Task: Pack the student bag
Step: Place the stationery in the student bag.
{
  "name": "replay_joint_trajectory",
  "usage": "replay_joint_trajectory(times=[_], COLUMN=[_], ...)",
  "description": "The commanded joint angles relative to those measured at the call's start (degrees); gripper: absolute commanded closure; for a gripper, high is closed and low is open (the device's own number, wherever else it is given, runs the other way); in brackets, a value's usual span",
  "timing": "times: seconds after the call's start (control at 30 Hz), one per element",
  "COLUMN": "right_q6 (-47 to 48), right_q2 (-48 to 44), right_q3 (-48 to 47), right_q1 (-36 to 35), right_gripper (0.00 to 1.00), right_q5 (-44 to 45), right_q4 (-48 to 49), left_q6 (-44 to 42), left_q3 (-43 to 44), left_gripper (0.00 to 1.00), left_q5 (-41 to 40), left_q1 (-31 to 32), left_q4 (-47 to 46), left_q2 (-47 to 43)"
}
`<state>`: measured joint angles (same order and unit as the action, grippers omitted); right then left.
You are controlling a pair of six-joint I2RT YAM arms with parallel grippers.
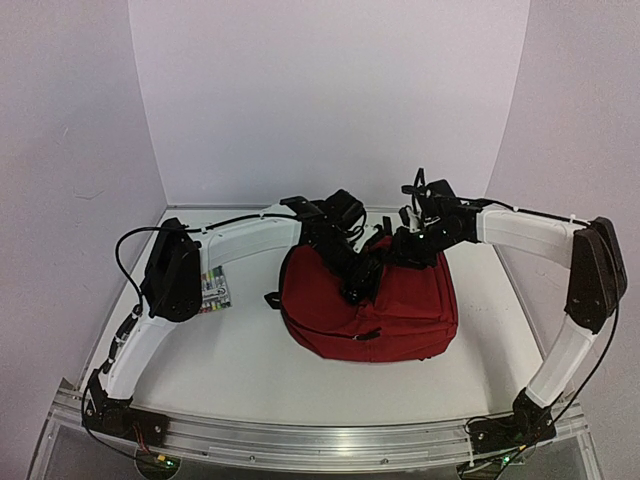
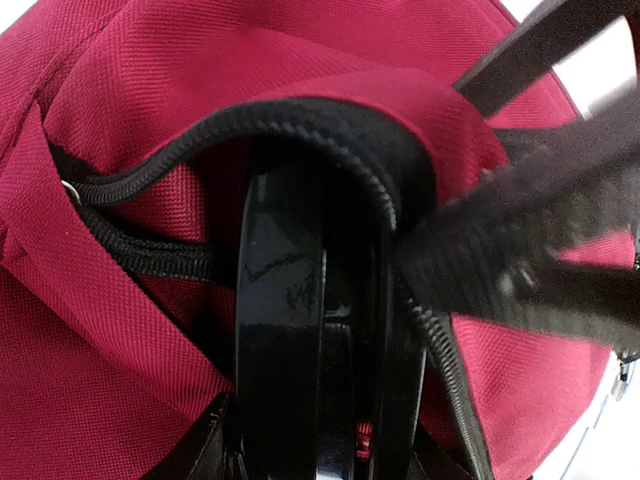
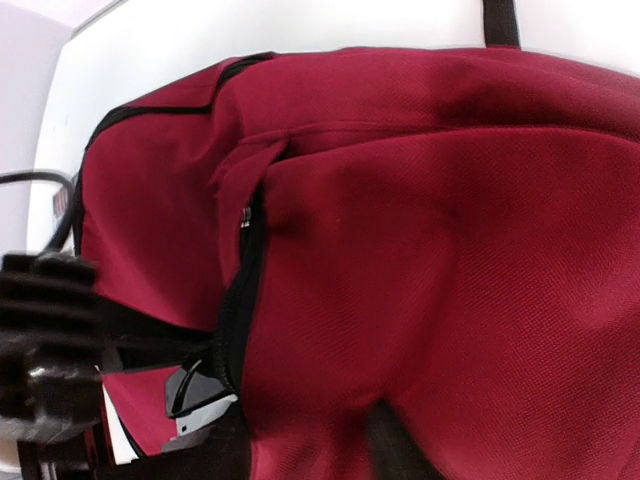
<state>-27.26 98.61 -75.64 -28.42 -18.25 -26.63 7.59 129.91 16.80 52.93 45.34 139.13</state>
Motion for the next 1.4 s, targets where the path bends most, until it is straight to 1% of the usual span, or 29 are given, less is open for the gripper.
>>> replay_joint_trajectory(times=[0.0,0.07,0.1,0.27,0.43,0.53,0.57,0.6,0.7,0.77,1.0,1.17,1.37], right_q6=[-0.1,0.0,0.1,-0.7,-2.0,-1.8,-1.7,-1.6,-1.4,-0.8,-0.1,0.3,0.5], right_q2=[0.9,0.7,0.3,-1.7,-2.7,-2.7,-2.6,-2.6,-2.0,-2.0,-2.5,-3.4,-4.3], right_q3=[-1.8,-2.3,-2.5,-2.9,-0.4,-0.5,-0.7,-0.7,-0.3,-0.3,0.0,0.9,2.0], right_q1=[-0.3,-0.3,-0.3,-0.2,-0.2,-0.2,-0.1,0.0,1.5,2.0,2.3,2.3,2.3], right_gripper=[0.81,0.97,1.00,1.00,1.00,1.00,1.00,1.00,1.00,1.00,1.00,1.00,1.00], right_q5=[-0.5,-0.5,-0.6,-3.9,-7.0,-6.8,-6.4,-6.0,-5.6,-5.5,-5.1,-5.4,-6.5], right_q4=[1.8,1.7,1.6,1.0,1.0,0.9,0.7,0.6,0.1,-0.1,-0.3,-0.3,-0.2], left_q6=[0.8,1.0,1.2,3.6,7.1,9.4,10.1,10.6,11.5,11.8,14.8,15.6,14.2], left_q3=[1.4,1.5,1.4,3.1,5.6,4.8,4.2,3.4,-0.8,-4.2,-17.3,-27.1,-31.6], left_gripper=[0.56,0.56,0.56,0.57,0.55,0.49,0.46,0.40,0.29,0.27,0.27,0.27,0.32], left_q5=[1.2,1.2,1.2,2.4,3.5,4.8,5.3,5.8,6.7,6.9,10.0,6.7,5.6], left_q1=[0.0,0.0,-0.1,-0.5,-1.1,-1.3,-1.3,-1.3,-1.3,-1.5,-2.5,-3.1,-5.6], left_q4=[-5.0,-5.2,-5.4,-6.7,-8.4,-10.9,-12.0,-13.0,-14.9,-15.4,-18.7,-21.6,-17.5], left_q2=[-3.2,-3.2,-3.1,-1.7,0.0,-0.5,-0.9,-1.6,-5.1,-7.6,-16.4,-22.7,-24.5])
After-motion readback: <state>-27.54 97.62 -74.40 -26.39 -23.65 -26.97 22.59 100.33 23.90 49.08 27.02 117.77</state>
